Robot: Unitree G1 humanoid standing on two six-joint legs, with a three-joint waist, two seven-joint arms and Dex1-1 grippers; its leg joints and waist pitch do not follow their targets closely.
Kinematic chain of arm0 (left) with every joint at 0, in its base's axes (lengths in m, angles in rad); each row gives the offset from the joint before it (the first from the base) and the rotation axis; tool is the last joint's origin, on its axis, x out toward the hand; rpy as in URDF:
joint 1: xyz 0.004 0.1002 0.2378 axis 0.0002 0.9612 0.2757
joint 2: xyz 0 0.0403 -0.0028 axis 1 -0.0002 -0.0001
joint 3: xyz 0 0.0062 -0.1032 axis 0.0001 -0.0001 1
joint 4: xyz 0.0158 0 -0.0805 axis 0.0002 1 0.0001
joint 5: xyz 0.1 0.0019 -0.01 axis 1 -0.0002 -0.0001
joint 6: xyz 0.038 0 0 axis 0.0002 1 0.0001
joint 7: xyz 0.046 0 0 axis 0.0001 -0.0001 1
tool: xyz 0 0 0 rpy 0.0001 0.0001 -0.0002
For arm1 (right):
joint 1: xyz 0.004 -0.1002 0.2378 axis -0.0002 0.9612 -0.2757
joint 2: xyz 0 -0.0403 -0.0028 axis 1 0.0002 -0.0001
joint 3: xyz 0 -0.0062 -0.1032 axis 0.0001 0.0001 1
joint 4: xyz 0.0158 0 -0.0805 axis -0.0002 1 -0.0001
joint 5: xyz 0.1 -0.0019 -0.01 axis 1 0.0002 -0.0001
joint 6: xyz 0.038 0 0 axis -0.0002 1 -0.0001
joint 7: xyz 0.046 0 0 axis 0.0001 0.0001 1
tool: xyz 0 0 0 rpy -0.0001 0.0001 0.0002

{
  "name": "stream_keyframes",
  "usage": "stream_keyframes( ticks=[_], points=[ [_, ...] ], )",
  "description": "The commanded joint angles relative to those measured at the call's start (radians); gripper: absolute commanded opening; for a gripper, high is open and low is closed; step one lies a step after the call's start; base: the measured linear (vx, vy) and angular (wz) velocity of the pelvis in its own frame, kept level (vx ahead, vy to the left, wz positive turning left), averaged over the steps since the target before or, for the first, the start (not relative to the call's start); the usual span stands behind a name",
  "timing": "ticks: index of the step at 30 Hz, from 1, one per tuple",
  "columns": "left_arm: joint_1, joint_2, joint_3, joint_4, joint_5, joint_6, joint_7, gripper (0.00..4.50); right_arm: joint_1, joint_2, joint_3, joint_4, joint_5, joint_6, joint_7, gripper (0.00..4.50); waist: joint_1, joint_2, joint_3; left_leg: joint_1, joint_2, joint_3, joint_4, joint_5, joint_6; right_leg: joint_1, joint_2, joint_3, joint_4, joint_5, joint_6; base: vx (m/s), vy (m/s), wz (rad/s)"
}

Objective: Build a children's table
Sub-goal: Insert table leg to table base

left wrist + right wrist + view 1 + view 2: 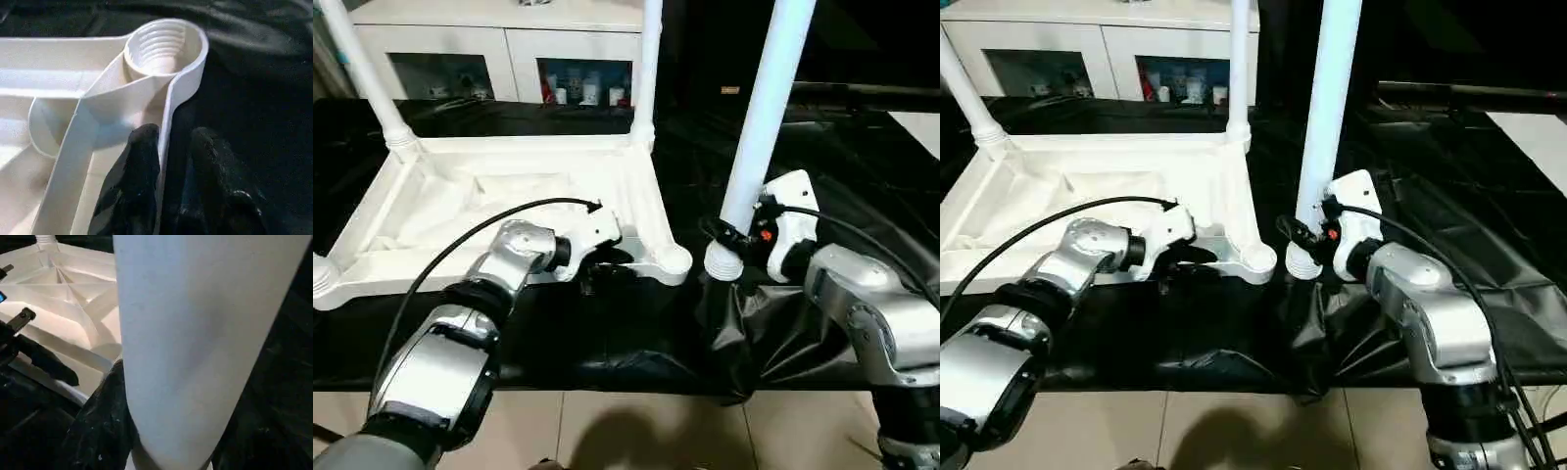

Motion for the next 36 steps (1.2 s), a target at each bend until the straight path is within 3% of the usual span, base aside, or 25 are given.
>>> stream_keyframes(
  ticks=[1, 4, 5, 9, 12, 25, 27, 32, 33, 36],
  points=[
    [-0.019, -0.002, -0.004, 0.013, 0.010, -0.002, -0.010, 1.36, -0.003, -0.010, -0.016, -0.034, 0.001, 0.002, 0.002, 1.84, 0.001, 0.006, -0.073, 0.018, 0.024, -0.006, -0.062, -0.205, -0.004, 0.059, -0.054, 0.038, -0.069, -0.084, -0.248, 0.000, 0.000, 0.00],
    [-0.025, 0.005, -0.005, 0.021, 0.014, -0.004, -0.015, 1.36, -0.001, -0.012, -0.016, -0.040, 0.003, 0.005, 0.001, 1.84, 0.000, 0.005, -0.073, 0.017, 0.025, -0.006, -0.063, -0.200, -0.001, 0.059, -0.054, 0.037, -0.067, -0.080, -0.251, 0.000, 0.000, 0.00],
    [-0.032, 0.013, -0.008, 0.030, 0.022, -0.006, -0.011, 1.09, 0.001, -0.013, -0.015, -0.045, 0.004, 0.007, 0.000, 1.84, 0.000, 0.004, -0.072, 0.018, 0.025, -0.006, -0.063, -0.203, -0.001, 0.058, -0.053, 0.037, -0.068, -0.082, -0.252, 0.000, 0.000, 0.00],
    [-0.042, 0.025, -0.008, 0.046, 0.032, -0.008, -0.004, 0.96, -0.003, -0.013, -0.011, -0.041, 0.004, 0.006, 0.001, 1.84, 0.000, 0.003, -0.073, 0.019, 0.025, -0.006, -0.063, -0.205, 0.001, 0.058, -0.054, 0.037, -0.069, -0.088, -0.250, 0.000, 0.000, 0.00],
    [-0.049, 0.036, -0.031, 0.059, 0.056, -0.008, -0.021, 0.56, -0.010, -0.012, -0.006, -0.032, 0.003, 0.000, 0.004, 1.84, 0.001, 0.004, -0.073, 0.019, 0.026, -0.006, -0.063, -0.206, 0.000, 0.057, -0.054, 0.037, -0.067, -0.083, -0.253, 0.000, 0.000, 0.00],
    [-0.069, 0.015, -0.051, 0.094, 0.088, -0.015, -0.028, 0.49, -0.010, -0.014, -0.007, -0.032, 0.004, 0.000, 0.004, 1.84, 0.001, 0.007, -0.073, 0.019, 0.025, -0.006, -0.062, -0.204, -0.002, 0.059, -0.055, 0.038, -0.067, -0.077, -0.257, 0.000, 0.000, 0.00],
    [-0.071, 0.012, -0.045, 0.097, 0.080, -0.011, -0.028, 0.22, -0.010, -0.014, -0.008, -0.033, 0.005, 0.002, 0.003, 1.84, 0.002, 0.007, -0.073, 0.018, 0.025, -0.006, -0.062, -0.198, -0.001, 0.060, -0.055, 0.038, -0.066, -0.066, -0.261, 0.000, 0.000, 0.00],
    [-0.067, 0.014, -0.035, 0.098, 0.071, 0.010, -0.037, 0.06, -0.018, -0.006, -0.011, -0.026, 0.012, 0.005, 0.001, 1.84, 0.003, 0.005, -0.075, 0.017, 0.025, -0.005, -0.060, -0.176, 0.011, 0.061, -0.056, 0.038, -0.062, -0.028, -0.271, 0.000, 0.000, 0.00],
    [-0.060, 0.017, -0.037, 0.097, 0.071, 0.017, -0.046, 0.00, -0.023, 0.000, -0.013, -0.022, 0.016, 0.008, 0.000, 1.84, 0.003, -0.003, -0.074, 0.017, 0.025, -0.004, -0.061, -0.179, 0.014, 0.061, -0.056, 0.037, -0.064, -0.035, -0.272, 0.000, 0.000, 0.00],
    [-0.030, 0.031, -0.038, 0.077, 0.065, 0.060, -0.094, 0.00, -0.042, 0.015, -0.016, -0.004, 0.029, 0.013, 0.002, 1.84, -0.001, 0.000, -0.072, 0.016, 0.024, -0.005, -0.062, -0.188, 0.015, 0.060, -0.058, 0.037, -0.066, -0.084, -0.267, 0.000, 0.000, 0.00]
  ],
)
